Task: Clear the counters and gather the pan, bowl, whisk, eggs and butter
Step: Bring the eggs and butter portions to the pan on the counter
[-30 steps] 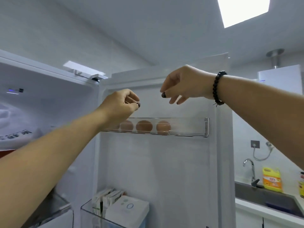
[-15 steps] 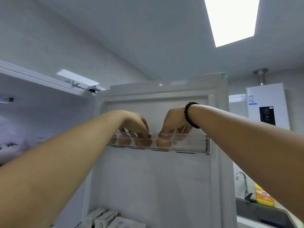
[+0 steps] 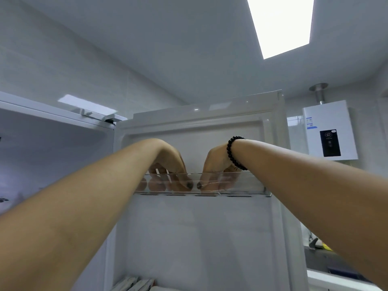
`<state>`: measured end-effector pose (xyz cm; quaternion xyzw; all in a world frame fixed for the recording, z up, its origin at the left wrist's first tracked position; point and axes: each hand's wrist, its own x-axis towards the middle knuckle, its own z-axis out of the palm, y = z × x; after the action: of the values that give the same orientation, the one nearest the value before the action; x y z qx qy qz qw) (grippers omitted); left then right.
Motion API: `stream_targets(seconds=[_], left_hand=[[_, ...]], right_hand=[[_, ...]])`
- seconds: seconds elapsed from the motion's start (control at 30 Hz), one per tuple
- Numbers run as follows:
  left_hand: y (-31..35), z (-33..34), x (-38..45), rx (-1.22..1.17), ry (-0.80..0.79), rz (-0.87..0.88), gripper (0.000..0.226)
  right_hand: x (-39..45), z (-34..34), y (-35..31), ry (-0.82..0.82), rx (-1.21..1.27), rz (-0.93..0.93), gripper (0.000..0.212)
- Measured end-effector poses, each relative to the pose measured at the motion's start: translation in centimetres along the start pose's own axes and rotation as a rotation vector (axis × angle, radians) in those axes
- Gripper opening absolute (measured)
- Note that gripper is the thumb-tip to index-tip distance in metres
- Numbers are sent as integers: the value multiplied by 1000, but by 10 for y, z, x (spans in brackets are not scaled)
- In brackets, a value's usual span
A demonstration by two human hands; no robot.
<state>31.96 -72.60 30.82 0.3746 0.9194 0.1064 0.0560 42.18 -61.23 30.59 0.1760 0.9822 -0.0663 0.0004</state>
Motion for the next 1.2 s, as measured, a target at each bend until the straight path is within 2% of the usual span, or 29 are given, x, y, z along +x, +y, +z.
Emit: stream_targets(seconds=[0.1,0.27,0.4,0.5,0.67,0.8,0.93,1.07,1.2], left_hand=[[-3,1,3,-8,-11,24,34],[-8,0,7,-24,-15,81,35],[-10,0,7,-24,44,150,32],[-12,2,2,-99,120,227,29],[-8,16,-6,-428,381,460,29],[2,30,-10,-677,615,570,34],[12,42,-20,-843,737,600,31],[31,57,-41,-1022,767,645,36],[60,84,-58,-1163,668,699,41]], right_hand=[[-1,5,-2,70,-44,4,38],[-4,9,-1,180,-62,23,19],[-5,13,3,306,137,95,35],[-9,18,4,443,200,69,29],[-23,31,6,912,100,-31,33],[-36,34,18,1117,190,-100,37],[-60,35,34,1273,234,-125,38],[-85,39,54,1374,308,-152,35],[-113,46,85,1424,319,-164,36]])
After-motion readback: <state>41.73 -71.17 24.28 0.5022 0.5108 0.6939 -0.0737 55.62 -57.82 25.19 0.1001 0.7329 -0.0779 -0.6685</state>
